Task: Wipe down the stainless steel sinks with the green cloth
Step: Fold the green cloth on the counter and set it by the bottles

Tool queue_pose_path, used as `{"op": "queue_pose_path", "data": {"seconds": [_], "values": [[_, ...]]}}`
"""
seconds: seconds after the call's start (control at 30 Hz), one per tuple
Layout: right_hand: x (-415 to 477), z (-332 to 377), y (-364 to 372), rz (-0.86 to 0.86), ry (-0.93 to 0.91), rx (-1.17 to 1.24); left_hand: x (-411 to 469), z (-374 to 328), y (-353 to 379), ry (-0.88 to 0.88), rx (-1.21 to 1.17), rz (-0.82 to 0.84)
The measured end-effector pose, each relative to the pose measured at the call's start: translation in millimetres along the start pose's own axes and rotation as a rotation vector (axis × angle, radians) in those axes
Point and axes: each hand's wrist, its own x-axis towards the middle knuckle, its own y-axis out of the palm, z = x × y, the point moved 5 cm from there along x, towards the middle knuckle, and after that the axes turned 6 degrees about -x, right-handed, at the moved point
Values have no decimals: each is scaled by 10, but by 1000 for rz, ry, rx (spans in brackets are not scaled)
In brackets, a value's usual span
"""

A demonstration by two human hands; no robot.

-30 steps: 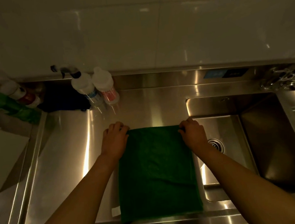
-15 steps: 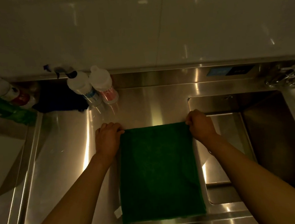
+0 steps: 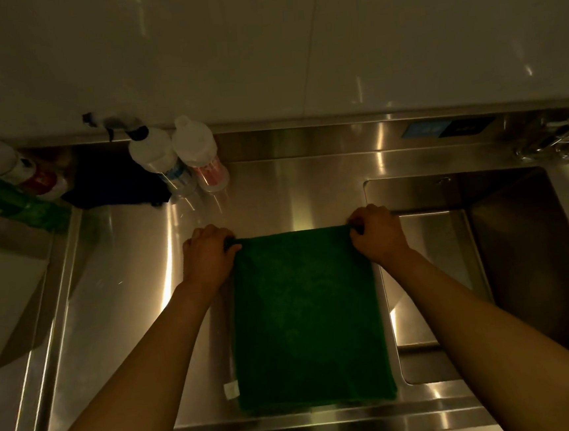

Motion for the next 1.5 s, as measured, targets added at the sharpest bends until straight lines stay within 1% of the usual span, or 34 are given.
{"op": "queue_pose_path", "data": {"seconds": [0.07, 0.17, 0.33, 0.47, 0.63, 0.77, 0.83, 0.9, 1.03, 1.2, 1.4, 1.5], "values": [[0, -21, -6, 31, 18, -23, -6, 28, -19, -2, 13, 7], [21, -47, -52, 24, 44, -37, -12, 52, -71, -21, -4, -13], [35, -103, -146, -19, 54, -42, 11, 51, -271, -16, -29, -94], [105, 18, -286, -82, 54, -13, 61, -29, -448, -10, -41, -137], [-59, 111, -333, -133, 26, 8, -172, -137, -517, 86, -54, -210], [-416, -8, -353, -208, -35, 101, -502, -55, -546, 191, -55, -253], [-647, -55, -352, -221, -109, 98, -699, 3, -538, 263, -52, -245], [-889, -116, -325, -205, -175, 40, -926, 73, -525, 333, -46, -226], [-1407, -248, -220, -153, -227, -64, -1394, 175, -499, 390, -2, -158], [-2026, -308, -12, -87, -326, -95, -2014, 54, -396, 497, 70, -109], [-2457, -344, 285, 6, -329, -140, -2523, -8, -161, 484, 179, -86], [-2540, -337, 413, 53, -325, -178, -2648, 62, 42, 434, 213, -3]]}}
